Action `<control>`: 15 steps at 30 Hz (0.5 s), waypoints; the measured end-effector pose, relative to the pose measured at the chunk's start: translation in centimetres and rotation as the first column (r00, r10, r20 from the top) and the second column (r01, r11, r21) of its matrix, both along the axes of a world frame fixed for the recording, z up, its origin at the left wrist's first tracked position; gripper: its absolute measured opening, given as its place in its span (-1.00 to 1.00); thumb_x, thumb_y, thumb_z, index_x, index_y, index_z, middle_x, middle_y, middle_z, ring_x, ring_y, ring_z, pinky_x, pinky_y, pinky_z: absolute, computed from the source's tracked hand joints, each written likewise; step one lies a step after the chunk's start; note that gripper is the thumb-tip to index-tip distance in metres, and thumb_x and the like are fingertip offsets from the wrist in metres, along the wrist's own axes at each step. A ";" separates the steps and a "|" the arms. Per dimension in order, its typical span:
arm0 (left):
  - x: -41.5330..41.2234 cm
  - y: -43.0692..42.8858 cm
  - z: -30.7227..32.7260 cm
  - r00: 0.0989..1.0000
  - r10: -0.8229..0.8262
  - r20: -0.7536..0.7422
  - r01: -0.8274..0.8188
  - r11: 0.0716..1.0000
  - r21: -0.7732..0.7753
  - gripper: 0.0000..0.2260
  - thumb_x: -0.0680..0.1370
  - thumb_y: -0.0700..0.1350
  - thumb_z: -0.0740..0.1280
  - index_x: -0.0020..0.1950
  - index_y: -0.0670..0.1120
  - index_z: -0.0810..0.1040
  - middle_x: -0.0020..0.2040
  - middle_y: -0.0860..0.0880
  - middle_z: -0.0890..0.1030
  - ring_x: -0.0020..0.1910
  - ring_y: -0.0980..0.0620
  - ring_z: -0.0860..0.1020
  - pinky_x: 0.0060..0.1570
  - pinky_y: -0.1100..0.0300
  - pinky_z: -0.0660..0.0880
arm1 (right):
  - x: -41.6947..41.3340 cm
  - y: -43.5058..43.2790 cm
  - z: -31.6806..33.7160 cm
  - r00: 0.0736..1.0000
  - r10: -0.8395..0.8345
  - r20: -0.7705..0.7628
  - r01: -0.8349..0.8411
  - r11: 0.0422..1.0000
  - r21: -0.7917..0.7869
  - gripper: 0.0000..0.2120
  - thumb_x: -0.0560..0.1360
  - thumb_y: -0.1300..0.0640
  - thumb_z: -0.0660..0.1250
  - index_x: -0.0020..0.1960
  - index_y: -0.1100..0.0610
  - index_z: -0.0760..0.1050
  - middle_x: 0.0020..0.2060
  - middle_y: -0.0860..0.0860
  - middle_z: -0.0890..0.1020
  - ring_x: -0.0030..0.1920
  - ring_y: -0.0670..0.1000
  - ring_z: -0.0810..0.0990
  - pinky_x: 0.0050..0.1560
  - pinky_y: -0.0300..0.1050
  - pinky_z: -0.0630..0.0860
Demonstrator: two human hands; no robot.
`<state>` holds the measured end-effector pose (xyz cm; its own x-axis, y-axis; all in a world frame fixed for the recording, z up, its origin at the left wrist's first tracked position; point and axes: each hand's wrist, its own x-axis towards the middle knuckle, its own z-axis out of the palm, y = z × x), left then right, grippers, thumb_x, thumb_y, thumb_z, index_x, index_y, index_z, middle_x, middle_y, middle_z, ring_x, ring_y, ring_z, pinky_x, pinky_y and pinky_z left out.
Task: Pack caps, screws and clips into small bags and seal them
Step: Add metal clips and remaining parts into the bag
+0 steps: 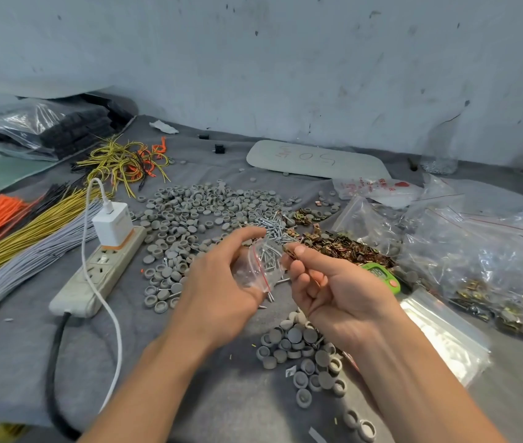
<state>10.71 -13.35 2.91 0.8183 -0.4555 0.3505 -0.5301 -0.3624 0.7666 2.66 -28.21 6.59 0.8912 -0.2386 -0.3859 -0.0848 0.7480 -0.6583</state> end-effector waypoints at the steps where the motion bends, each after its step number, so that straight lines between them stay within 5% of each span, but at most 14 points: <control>1: -0.1 -0.1 0.1 1.000 -0.006 0.029 0.006 1.000 0.027 -0.33 0.41 -0.23 0.50 0.31 0.41 0.44 -0.17 0.11 0.65 -0.20 0.09 0.62 -0.22 0.12 0.58 | 0.0 0.0 0.1 1.000 0.001 -0.015 0.000 1.000 0.025 -0.93 0.29 0.31 0.46 -0.28 0.30 0.72 -0.27 0.19 0.68 -0.49 -0.07 0.61 -0.53 -0.30 0.52; 9: -0.5 -0.5 0.1 0.995 -0.034 0.090 0.030 0.999 0.039 -0.36 0.38 -0.15 0.53 0.33 0.36 0.44 -0.18 0.19 0.61 -0.18 0.17 0.59 -0.25 0.34 0.48 | 0.1 0.0 -0.1 0.997 -0.018 -0.081 0.021 0.999 0.041 -0.83 0.32 0.33 0.45 -0.09 0.30 0.61 -0.29 0.20 0.68 -0.60 -0.16 0.46 -0.64 -0.35 0.37; 11: -0.6 -0.4 0.1 0.995 -0.021 0.095 0.018 0.999 0.034 -0.38 0.36 -0.05 0.52 0.31 0.40 0.43 -0.18 0.21 0.61 -0.13 0.23 0.59 -0.22 0.43 0.44 | 0.1 0.2 -0.3 0.995 -0.054 -0.088 0.037 0.983 -0.182 -0.97 0.43 0.36 0.45 -0.13 0.30 0.66 -0.30 0.18 0.70 -0.61 -0.14 0.44 -0.63 -0.35 0.33; 13: -0.6 -0.4 0.2 0.996 -0.032 0.080 0.030 0.999 0.026 -0.42 0.33 0.09 0.47 0.31 0.42 0.43 -0.15 0.19 0.63 -0.11 0.25 0.59 -0.18 0.41 0.46 | 0.1 0.5 -0.6 0.994 -0.109 -0.030 0.075 0.834 -0.547 -0.88 0.48 0.35 0.48 -0.21 0.22 0.72 -0.33 0.14 0.71 -0.62 -0.08 0.39 -0.61 -0.30 0.29; 15: -0.7 -0.4 0.3 0.998 -0.042 0.046 0.042 0.999 0.008 -0.43 0.31 0.15 0.46 0.31 0.41 0.45 -0.07 0.23 0.66 -0.06 0.28 0.62 -0.12 0.35 0.52 | 0.2 1.0 -0.7 0.995 -0.069 0.076 0.102 0.679 -0.727 -0.86 0.45 0.30 0.51 -0.21 0.09 0.76 -0.38 0.10 0.70 -0.62 -0.04 0.36 -0.58 -0.27 0.30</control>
